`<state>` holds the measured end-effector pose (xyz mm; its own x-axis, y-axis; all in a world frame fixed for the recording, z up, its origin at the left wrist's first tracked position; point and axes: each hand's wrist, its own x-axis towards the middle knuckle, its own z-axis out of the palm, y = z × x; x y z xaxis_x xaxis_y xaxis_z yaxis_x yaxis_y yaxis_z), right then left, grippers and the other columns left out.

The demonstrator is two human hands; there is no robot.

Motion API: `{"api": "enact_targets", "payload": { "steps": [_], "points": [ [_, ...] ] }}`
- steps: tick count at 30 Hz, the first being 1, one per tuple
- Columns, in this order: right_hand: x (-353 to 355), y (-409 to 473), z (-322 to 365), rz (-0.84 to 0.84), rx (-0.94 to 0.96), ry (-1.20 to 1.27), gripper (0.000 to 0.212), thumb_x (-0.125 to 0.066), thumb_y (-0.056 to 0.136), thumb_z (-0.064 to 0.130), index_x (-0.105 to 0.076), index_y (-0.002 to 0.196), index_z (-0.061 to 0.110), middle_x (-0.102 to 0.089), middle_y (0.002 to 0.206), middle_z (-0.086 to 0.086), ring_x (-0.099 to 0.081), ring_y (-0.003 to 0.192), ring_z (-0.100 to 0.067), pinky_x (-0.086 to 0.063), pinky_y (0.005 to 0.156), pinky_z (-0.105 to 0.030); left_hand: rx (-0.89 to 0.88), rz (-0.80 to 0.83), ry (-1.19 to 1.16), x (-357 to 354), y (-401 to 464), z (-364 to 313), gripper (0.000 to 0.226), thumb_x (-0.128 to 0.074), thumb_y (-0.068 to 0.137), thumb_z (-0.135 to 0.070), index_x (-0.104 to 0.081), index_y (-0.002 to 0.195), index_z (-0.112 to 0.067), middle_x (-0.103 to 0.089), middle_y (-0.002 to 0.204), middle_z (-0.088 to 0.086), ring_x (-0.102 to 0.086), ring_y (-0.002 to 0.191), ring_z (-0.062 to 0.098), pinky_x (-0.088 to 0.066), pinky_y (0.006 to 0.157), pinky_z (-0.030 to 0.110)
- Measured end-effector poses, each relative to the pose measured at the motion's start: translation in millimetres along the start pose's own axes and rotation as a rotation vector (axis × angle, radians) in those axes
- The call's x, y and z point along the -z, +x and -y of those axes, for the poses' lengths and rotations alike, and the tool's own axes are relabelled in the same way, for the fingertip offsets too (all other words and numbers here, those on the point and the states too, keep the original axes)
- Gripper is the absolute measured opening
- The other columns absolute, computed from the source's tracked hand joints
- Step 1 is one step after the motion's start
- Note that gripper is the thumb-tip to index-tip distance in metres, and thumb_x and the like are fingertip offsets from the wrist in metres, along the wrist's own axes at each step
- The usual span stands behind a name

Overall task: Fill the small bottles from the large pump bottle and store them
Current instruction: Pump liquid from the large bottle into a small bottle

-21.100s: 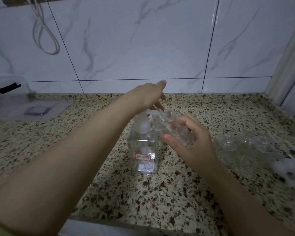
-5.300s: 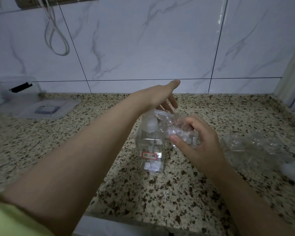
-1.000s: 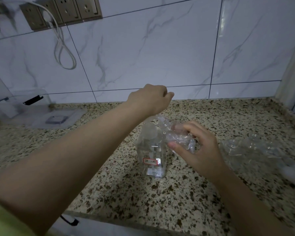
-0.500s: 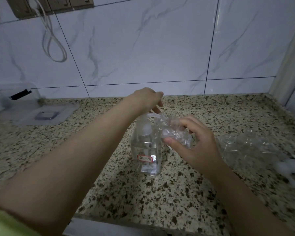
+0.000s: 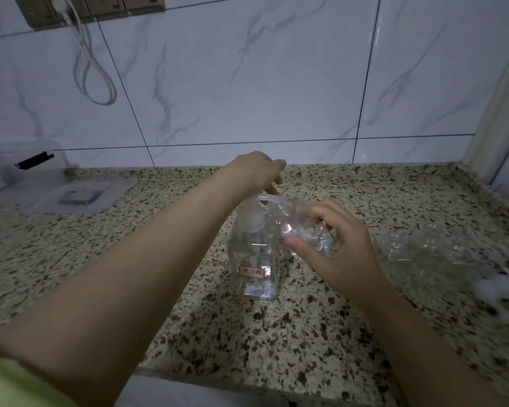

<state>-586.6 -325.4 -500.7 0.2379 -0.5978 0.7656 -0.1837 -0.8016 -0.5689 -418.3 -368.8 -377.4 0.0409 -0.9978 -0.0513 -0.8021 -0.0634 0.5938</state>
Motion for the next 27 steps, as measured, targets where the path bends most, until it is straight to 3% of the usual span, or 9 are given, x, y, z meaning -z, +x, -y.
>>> {"api": "enact_targets", "payload": {
  "steps": [2,6,10,13,15,19,27],
  "points": [
    [0.1,0.2,-0.4,0.005,0.002,-0.002,0.034,-0.076,0.085,0.038,-0.067,0.113,0.021,-0.065,0.1,0.009,-0.061,0.093,-0.011,-0.054,0.082,-0.039,-0.012,-0.028,0.022,-0.3,2.5,-0.4,0.045,-0.034,0.105,-0.042,-0.07,0.108,-0.015,-0.077,0.092,0.0,-0.067,0.095,0.019,-0.049,0.089,0.03],
    [0.0,-0.7,-0.9,0.014,-0.023,-0.01,0.04,-0.075,0.085,0.039,-0.071,0.113,0.012,-0.065,0.099,0.007,-0.061,0.092,-0.014,-0.052,0.082,-0.046,0.013,0.022,0.028,-1.2,3.9,2.3,0.048,-0.034,0.105,-0.044,-0.072,0.103,-0.014,-0.077,0.093,0.001,-0.066,0.1,0.021,-0.048,0.099,0.036],
    [1.7,0.1,0.3,0.014,-0.042,-0.016,0.036,-0.074,0.085,0.042,-0.071,0.112,0.017,-0.067,0.1,0.007,-0.061,0.094,-0.014,-0.051,0.084,-0.051,-0.004,0.007,0.028,-1.1,4.8,3.4,0.046,-0.035,0.105,-0.043,-0.071,0.102,-0.016,-0.077,0.093,0.0,-0.066,0.088,0.016,-0.048,0.091,0.03],
    [2.3,-0.2,1.6,0.013,-0.028,-0.015,0.035,-0.073,0.085,0.043,-0.067,0.114,0.024,-0.065,0.102,0.015,-0.059,0.095,-0.006,-0.052,0.086,-0.052,-0.017,0.014,0.056,-1.4,4.6,1.3,0.047,-0.033,0.105,-0.045,-0.071,0.101,-0.017,-0.077,0.09,-0.002,-0.067,0.09,0.017,-0.048,0.091,0.032],
    [2.1,0.3,1.0,0.01,-0.03,-0.011,0.035,-0.073,0.085,0.043,-0.066,0.114,0.025,-0.065,0.101,0.013,-0.059,0.093,-0.01,-0.051,0.084,-0.052,-0.022,0.0,0.057,-1.4,4.9,1.1,0.049,-0.032,0.105,-0.046,-0.071,0.104,-0.017,-0.077,0.09,-0.002,-0.068,0.091,0.017,-0.048,0.089,0.032],
    [0.7,-0.4,-1.0,0.019,-0.025,-0.01,0.035,-0.073,0.086,0.042,-0.068,0.114,0.022,-0.066,0.1,0.009,-0.061,0.093,-0.015,-0.051,0.084,-0.054,-0.02,0.056,0.139,-0.6,2.1,-3.3,0.053,-0.029,0.106,-0.047,-0.072,0.106,-0.016,-0.076,0.097,-0.001,-0.065,0.1,0.02,-0.045,0.101,0.038],
    [0.7,-0.5,-2.0,0.022,-0.043,0.009,0.035,-0.073,0.086,0.043,-0.068,0.115,0.023,-0.067,0.103,0.008,-0.063,0.096,-0.018,-0.05,0.086,-0.056,-0.025,0.034,0.128,-2.0,3.1,0.4,0.055,-0.027,0.106,-0.046,-0.072,0.107,-0.015,-0.076,0.098,0.001,-0.066,0.096,0.019,-0.045,0.094,0.034]
  ]
}}
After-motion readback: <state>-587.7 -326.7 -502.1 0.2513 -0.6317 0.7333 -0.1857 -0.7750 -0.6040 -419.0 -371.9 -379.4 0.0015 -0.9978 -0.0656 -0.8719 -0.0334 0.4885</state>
